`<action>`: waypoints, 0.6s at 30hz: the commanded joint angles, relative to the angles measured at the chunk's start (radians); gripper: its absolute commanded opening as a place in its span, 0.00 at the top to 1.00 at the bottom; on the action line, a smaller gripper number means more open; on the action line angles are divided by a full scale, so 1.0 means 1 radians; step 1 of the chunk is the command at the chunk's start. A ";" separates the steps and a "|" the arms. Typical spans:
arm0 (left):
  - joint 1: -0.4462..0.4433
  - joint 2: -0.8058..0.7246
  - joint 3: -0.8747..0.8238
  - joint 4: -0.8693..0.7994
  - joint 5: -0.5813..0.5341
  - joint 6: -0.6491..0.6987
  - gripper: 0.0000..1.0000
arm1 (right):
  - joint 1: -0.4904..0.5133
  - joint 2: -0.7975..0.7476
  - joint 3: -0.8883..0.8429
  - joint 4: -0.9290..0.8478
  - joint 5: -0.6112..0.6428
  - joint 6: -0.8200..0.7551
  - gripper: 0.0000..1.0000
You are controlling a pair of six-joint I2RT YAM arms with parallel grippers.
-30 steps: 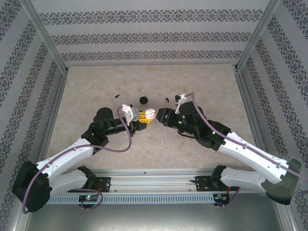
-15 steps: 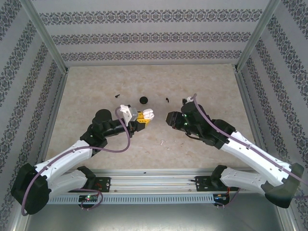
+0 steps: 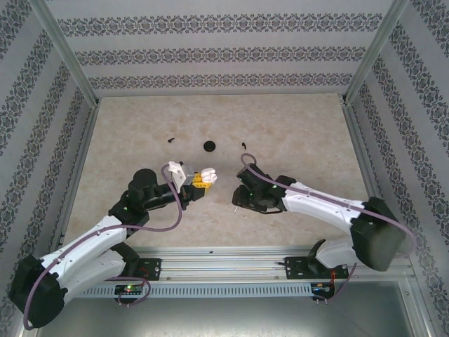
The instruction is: Insert the wireless bluetooth earbuds into the charging case
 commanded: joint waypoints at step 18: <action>0.012 -0.055 -0.057 -0.028 0.016 -0.004 0.87 | -0.033 0.250 0.083 0.043 -0.067 0.031 0.70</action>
